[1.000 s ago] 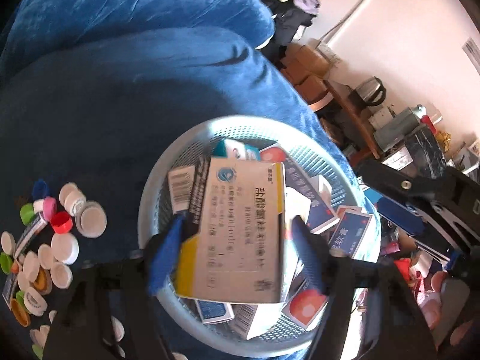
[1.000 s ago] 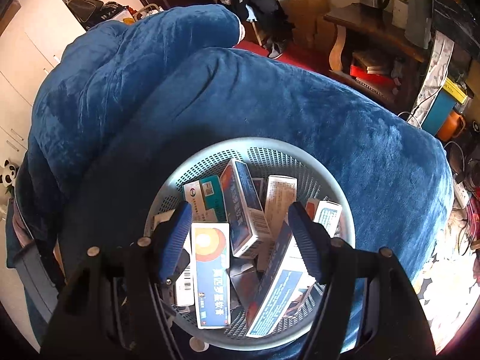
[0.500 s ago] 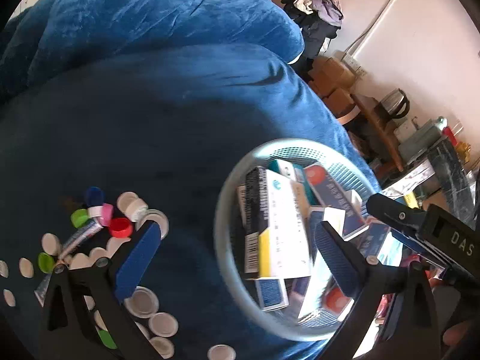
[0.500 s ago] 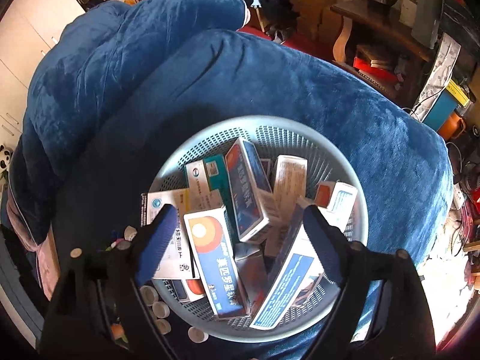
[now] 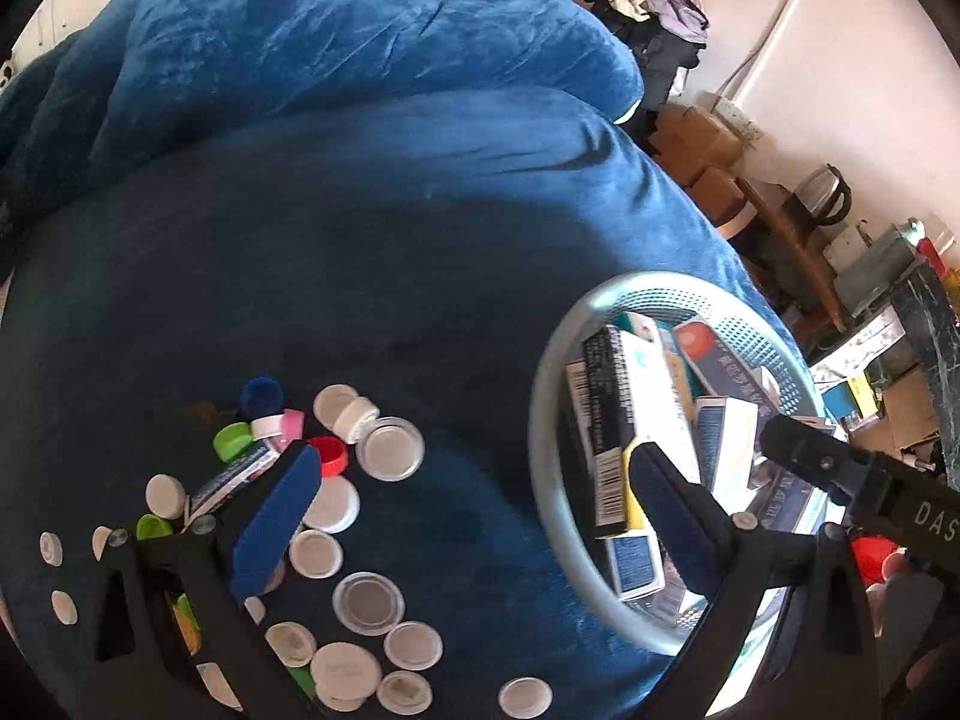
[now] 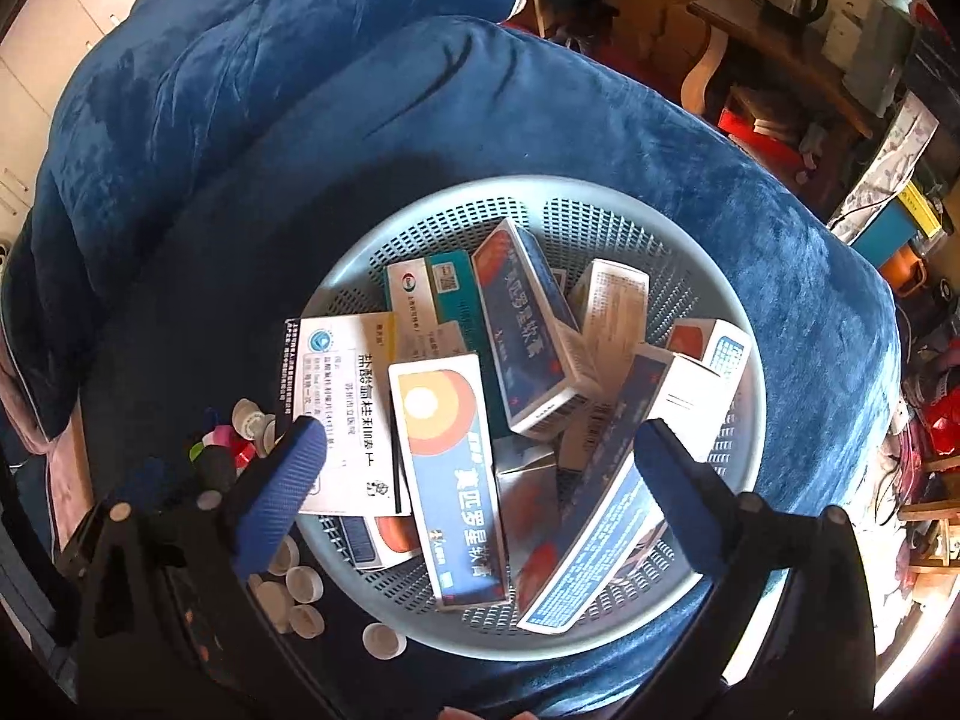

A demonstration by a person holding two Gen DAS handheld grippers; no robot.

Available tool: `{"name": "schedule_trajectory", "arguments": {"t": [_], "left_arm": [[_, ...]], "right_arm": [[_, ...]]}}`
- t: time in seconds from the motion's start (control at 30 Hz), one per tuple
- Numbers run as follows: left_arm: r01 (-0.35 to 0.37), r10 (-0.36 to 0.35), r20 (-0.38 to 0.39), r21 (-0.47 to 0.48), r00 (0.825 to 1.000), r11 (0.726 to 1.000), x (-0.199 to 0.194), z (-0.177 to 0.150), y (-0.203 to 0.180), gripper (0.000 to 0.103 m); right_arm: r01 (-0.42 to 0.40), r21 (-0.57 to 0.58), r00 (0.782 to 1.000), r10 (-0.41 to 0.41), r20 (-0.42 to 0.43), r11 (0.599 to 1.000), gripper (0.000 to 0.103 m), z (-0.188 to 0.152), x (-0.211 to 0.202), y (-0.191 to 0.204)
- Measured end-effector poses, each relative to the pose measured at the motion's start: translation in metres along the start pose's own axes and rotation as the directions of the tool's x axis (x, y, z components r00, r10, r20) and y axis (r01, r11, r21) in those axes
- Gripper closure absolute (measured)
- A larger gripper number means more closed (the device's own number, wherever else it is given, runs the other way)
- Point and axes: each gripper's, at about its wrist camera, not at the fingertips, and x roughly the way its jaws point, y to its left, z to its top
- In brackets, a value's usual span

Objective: Organize objects
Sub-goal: 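Withdraw both tools from the basket toward the bottle caps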

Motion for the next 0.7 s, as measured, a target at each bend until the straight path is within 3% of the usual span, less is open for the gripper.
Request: {"name": "schedule_trajectory", "arguments": {"t": [0.7], "left_arm": [[-0.050,0.050,-0.002,-0.031,0.999,0.998,-0.013,-0.005,0.040,0.000]], "right_arm": [[0.035,-0.078,0.999,-0.037,-0.027,0.996,0.000,-0.010,0.008,0.038]]}}
